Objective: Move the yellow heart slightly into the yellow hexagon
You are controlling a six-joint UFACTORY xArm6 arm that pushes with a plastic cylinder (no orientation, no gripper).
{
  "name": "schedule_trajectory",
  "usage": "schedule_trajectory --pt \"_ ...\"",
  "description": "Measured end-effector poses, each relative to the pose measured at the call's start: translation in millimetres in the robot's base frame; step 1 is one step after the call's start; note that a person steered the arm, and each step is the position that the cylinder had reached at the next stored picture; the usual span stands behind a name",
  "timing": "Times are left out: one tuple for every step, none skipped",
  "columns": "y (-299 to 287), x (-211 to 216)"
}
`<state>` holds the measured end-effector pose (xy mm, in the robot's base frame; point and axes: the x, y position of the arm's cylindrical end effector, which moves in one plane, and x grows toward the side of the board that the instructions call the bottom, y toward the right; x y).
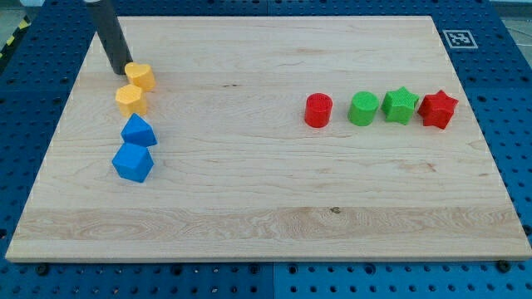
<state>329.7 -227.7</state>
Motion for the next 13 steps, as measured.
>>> schedule_trajectory --pt "0 3" --pt "-5 2" --pt "-8 -1" --pt "-8 -1" --pt "-6 -1" --pt "-3 -1" --pt "-2 -1" --pt "-1 -1" --pt "1 -1" --pt "4 -1" --pt "7 -1" --pt "10 -1" --pt "12 -1"
